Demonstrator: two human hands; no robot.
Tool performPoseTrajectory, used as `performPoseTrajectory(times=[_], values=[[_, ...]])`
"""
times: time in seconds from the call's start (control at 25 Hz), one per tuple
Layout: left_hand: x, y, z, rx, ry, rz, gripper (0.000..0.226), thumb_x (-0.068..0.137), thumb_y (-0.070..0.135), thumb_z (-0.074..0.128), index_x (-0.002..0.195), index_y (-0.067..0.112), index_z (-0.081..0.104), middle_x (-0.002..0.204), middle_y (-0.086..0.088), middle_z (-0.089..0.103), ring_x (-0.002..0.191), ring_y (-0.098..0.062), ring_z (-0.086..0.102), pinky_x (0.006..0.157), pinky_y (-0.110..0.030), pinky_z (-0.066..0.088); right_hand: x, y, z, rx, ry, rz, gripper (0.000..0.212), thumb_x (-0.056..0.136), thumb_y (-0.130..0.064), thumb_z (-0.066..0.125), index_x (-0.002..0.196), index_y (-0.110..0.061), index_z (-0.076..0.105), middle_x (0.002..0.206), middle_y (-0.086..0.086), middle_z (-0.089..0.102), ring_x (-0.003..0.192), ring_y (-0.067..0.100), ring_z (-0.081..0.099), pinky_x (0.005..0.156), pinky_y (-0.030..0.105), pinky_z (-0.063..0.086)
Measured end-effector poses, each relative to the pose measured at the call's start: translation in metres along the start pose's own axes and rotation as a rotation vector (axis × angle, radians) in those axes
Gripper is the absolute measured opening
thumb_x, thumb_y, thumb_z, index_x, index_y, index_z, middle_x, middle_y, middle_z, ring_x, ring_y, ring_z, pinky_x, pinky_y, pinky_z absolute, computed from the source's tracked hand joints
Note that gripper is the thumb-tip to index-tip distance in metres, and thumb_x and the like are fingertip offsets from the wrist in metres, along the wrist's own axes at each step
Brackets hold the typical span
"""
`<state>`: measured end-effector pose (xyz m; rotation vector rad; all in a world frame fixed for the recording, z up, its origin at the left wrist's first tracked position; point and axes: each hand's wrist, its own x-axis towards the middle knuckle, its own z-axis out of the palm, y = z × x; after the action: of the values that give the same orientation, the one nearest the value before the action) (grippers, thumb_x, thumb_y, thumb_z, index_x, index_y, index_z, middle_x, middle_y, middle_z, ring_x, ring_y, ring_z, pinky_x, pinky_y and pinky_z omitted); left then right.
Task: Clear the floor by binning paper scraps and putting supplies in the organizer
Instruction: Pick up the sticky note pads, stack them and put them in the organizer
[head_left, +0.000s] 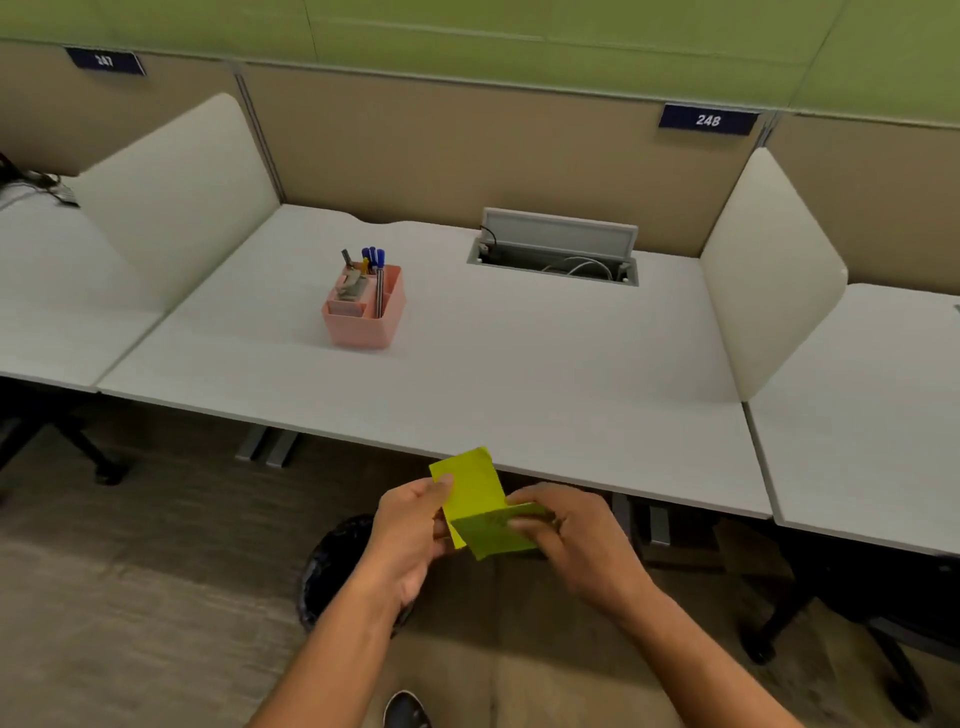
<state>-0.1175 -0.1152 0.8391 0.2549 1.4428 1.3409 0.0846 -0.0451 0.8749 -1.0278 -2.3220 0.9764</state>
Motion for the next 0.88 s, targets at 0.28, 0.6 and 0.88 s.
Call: performPoseTrajectory(times=[0.28,0.6,0.88], values=[[0.037,0.054,-0.055,0.096,-0.104,0.079,0.025,0.094,0.036,0.074,0.104,0.014,0.082,0.103,-0.020,0.081,0.093,-0.040,0.080,0.078,-0.058,0.065,0.107,-0.046,0.034,-0.182,-0.036,-0.011,0.037,0.090,-0.041,0.071,0.126,-0.036,0.062,0.109,-0.005,0.072,0.098,0.019,0.066,0.082,0.036,0.053],[0.062,0.084,-0.101,0.122,-0.168,0.176,0.026,0.100,0.033,0.067,0.115,0.017,0.080,0.114,-0.015,0.081,0.107,-0.035,0.078,0.085,-0.050,0.065,0.184,-0.072,0.072,-0.433,-0.186,-0.234,0.048,0.101,-0.031,0.057,0.148,-0.038,0.049,0.115,-0.001,0.057,0.096,0.022,0.065,0.075,0.041,0.055],[0.110,0.111,-0.115,0.143,-0.107,0.175,0.022,0.100,0.015,0.067,0.117,0.019,0.080,0.114,-0.014,0.081,0.107,-0.033,0.078,0.087,-0.049,0.065,0.253,-0.049,0.101,-0.178,-0.129,-0.169,0.046,0.092,-0.045,0.068,0.134,-0.027,0.063,0.124,-0.009,0.054,0.106,0.009,0.058,0.087,0.027,0.051]])
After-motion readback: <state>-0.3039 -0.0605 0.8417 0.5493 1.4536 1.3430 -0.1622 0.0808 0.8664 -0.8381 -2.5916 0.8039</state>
